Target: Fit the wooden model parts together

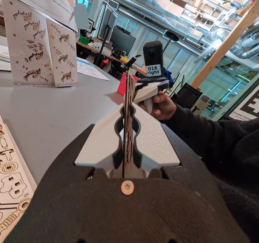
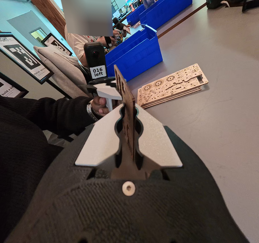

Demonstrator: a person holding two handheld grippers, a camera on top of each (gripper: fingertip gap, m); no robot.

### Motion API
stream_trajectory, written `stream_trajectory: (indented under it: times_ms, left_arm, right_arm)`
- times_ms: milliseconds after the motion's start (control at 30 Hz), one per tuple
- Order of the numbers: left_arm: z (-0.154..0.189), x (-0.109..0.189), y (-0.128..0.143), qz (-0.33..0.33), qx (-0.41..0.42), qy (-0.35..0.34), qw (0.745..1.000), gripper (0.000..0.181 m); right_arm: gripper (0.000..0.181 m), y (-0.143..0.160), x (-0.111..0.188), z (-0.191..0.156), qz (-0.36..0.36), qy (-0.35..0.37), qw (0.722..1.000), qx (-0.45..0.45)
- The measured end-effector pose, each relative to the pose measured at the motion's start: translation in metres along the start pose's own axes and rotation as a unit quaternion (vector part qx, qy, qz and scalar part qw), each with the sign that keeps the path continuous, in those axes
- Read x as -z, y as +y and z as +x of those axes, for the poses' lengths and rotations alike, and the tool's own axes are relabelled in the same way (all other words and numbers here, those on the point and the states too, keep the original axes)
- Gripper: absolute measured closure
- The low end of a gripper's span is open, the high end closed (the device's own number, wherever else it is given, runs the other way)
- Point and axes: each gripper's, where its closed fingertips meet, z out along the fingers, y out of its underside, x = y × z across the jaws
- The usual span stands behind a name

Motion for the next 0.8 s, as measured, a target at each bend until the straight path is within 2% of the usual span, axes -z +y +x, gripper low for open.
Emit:
stream_trajectory:
  times_ms: [233,800]
  left_arm:
    - [-0.0055,-0.0005,0.0048,-0.011,0.02,-0.002,1.0,0.176]
    - [0.0013,-0.0017,0.0064,-0.012,0.052,0.027,0.998,0.18]
  right_arm:
    - [0.177,0.0017,-0.0006,-0.003,-0.007,0.0,1.0,0.02]
    - [0.172,0.0027,0.0016,0.0006,-0.004,0.011,1.0,0.011]
